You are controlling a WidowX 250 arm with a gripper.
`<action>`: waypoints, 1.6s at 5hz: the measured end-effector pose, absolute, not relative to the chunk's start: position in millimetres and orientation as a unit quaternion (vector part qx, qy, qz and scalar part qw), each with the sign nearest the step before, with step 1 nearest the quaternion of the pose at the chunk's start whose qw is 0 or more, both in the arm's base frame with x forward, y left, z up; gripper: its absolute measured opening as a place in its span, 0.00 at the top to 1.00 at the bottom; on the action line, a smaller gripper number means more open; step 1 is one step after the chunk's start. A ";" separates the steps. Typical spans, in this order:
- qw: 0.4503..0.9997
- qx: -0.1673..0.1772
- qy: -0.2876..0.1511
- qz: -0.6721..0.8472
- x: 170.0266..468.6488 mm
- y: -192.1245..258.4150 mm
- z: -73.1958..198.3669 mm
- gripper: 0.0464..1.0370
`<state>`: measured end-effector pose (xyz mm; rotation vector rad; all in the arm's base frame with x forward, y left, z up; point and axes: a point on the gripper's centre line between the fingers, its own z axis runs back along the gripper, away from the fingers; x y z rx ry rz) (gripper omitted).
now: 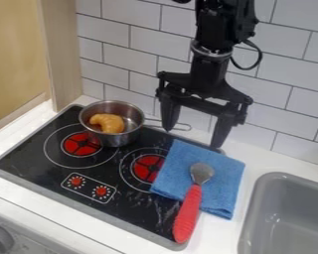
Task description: Move the brown object to the lower left of the burner
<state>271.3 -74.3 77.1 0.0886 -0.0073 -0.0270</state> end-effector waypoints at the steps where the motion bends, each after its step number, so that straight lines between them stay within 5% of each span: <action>1: 0.998 0.053 0.025 -0.009 259.7 -70.0 63.0 0.04; 5: 0.966 0.080 0.038 0.241 300.4 18.1 75.8 0.04; 8: 0.927 0.068 0.031 0.367 325.3 47.5 48.6 0.04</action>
